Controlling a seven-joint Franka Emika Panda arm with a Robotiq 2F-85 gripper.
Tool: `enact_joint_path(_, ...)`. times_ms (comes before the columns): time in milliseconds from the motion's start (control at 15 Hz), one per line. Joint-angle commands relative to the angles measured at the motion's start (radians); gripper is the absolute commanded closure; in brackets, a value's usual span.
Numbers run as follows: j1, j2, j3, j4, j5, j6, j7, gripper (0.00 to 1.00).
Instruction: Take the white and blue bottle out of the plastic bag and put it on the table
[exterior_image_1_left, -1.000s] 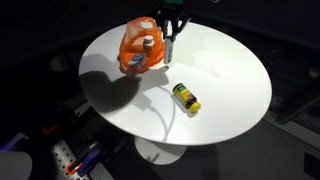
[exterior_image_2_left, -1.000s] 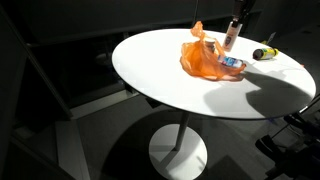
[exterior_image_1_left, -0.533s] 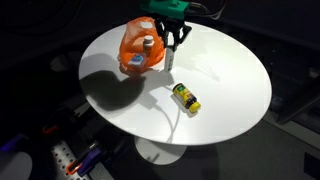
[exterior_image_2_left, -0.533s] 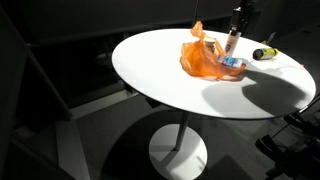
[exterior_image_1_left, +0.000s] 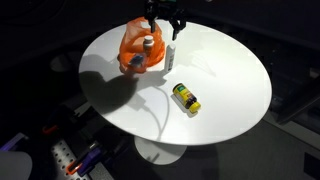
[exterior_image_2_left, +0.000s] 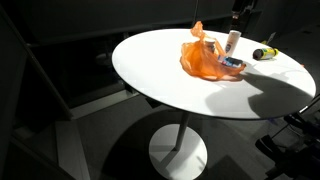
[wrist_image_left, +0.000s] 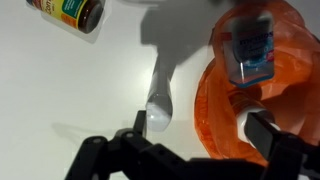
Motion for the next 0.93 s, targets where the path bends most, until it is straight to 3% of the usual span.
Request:
enact_joint_path(0, 0.005, -0.1, 0.013, -0.057, 0.049, -0.089, -0.011, 0.0)
enact_joint_path(867, 0.051, -0.444, 0.014, -0.19, -0.011, -0.434, 0.202, 0.0)
